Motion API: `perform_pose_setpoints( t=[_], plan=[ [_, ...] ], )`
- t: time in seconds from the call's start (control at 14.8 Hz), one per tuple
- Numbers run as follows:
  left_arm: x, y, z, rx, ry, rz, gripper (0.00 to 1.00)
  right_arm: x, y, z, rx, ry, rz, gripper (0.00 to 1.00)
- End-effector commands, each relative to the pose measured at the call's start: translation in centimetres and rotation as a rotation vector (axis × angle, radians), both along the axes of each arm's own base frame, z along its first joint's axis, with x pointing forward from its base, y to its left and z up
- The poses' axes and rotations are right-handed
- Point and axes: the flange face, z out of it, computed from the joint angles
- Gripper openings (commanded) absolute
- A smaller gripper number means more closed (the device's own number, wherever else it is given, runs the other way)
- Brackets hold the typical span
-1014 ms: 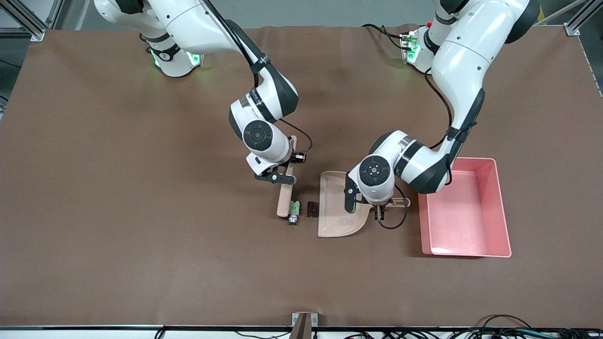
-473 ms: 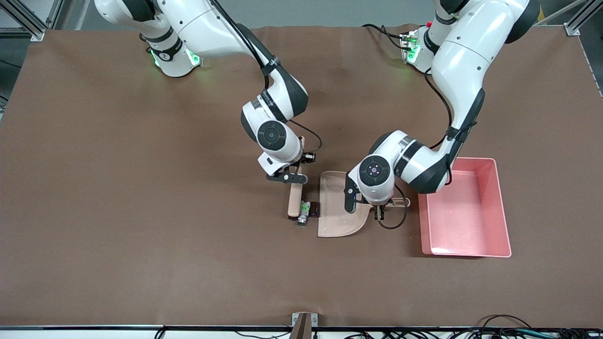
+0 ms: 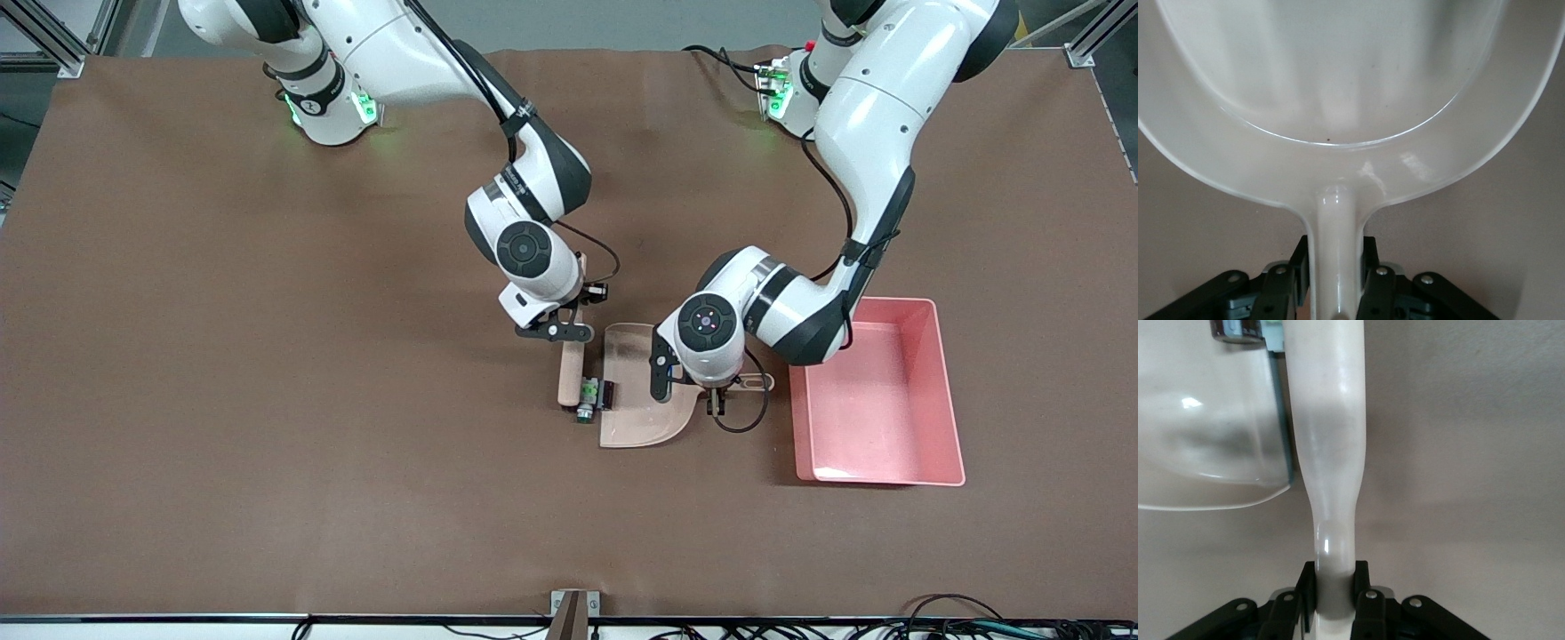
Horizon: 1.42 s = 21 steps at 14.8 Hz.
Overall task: Clean e-waste and dump in bin
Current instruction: 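Sweep the brown capacitor into the dustpan with the right gripper's brush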
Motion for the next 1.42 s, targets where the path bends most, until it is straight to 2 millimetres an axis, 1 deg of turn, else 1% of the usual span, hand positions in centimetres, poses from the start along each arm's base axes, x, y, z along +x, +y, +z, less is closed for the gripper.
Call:
perform_pose_setpoints(
  t=[0.0,0.07,0.47,0.54,0.61,0.88,0.95,1.08,1.35],
  plan=[
    [-0.3,-0.3,-0.2,0.027,0.000,0.002,0.04,-0.3,1.1,0.0,0.021,0.018,-0.005,0.00],
    [-0.2,-0.2,-0.2,0.026,-0.001,0.005,0.04,-0.5,1.6,0.0,0.025,0.014,0.001,0.00],
    [-0.3,-0.4,-0.2,0.025,-0.002,0.007,0.04,-0.8,2.9,-0.1,0.037,0.017,0.001,0.00],
    [-0.3,-0.3,-0.2,0.026,-0.001,0.007,0.04,-0.9,3.1,-0.6,0.036,0.018,0.001,0.00],
    [-0.3,-0.4,-0.2,0.025,-0.002,0.007,0.04,-1.0,3.7,-0.6,0.040,0.017,0.003,0.00],
    [-0.2,-0.2,-0.1,0.026,-0.004,0.009,0.04,-0.8,4.5,-1.2,0.043,0.015,-0.014,0.00],
    [-0.2,-0.2,-0.1,0.027,-0.003,0.009,0.04,-0.8,4.6,-1.2,0.044,0.017,-0.028,0.00],
    [-0.1,-0.2,0.0,0.026,-0.006,0.009,0.04,-1.2,5.7,-0.8,0.061,0.028,-0.037,0.00],
    [-0.1,0.0,0.0,0.027,-0.005,0.012,0.04,-1.2,6.2,-0.2,0.077,0.036,-0.067,0.00]
  ],
)
